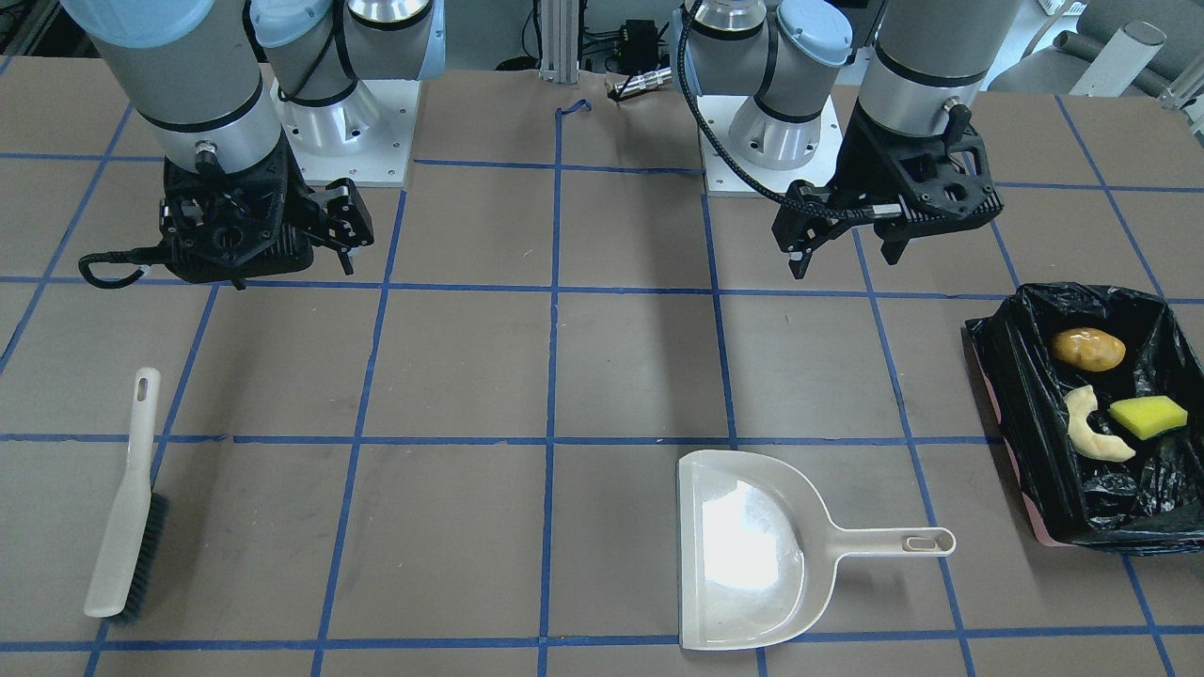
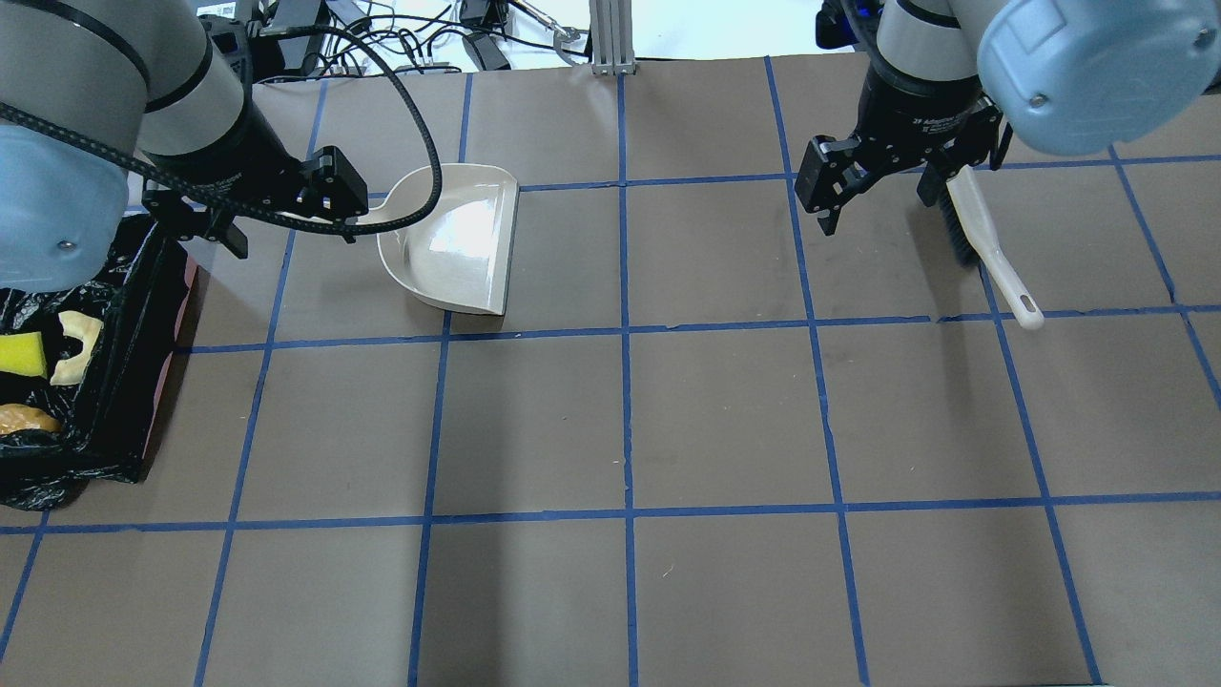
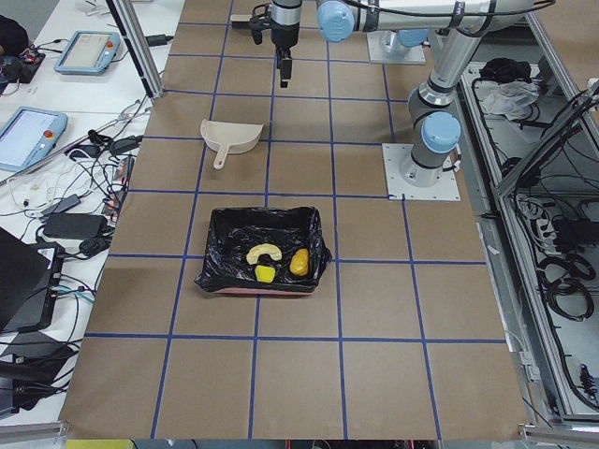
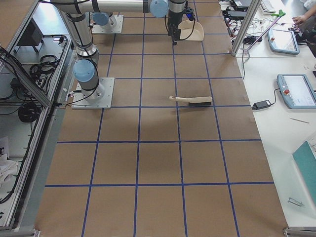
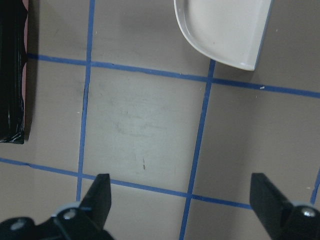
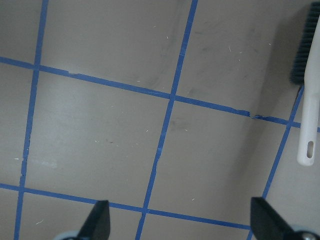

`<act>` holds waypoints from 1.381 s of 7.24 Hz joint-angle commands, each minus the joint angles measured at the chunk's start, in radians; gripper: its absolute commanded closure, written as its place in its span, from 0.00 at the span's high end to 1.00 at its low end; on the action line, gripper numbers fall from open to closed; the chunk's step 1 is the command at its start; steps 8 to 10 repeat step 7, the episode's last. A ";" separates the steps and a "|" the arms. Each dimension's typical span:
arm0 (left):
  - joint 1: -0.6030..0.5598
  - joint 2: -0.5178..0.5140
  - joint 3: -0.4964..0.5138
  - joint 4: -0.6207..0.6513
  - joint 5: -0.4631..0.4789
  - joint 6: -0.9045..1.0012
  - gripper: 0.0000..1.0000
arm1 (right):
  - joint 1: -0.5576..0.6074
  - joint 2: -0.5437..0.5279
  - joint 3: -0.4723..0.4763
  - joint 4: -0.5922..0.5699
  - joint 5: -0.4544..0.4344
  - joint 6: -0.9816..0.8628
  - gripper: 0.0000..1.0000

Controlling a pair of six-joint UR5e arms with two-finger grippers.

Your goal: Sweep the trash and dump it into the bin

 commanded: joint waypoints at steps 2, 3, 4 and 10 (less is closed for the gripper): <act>-0.010 -0.011 -0.010 0.011 -0.048 0.018 1.00 | 0.000 0.002 0.000 0.001 0.000 -0.001 1.00; -0.022 -0.011 -0.013 0.013 -0.040 0.024 1.00 | 0.000 0.002 0.000 0.001 0.000 -0.001 1.00; -0.024 -0.010 -0.013 0.013 -0.037 0.024 1.00 | 0.000 0.002 0.000 0.001 0.000 0.000 1.00; -0.024 -0.005 -0.013 0.013 -0.036 0.045 1.00 | 0.000 0.002 0.000 0.003 0.000 0.000 1.00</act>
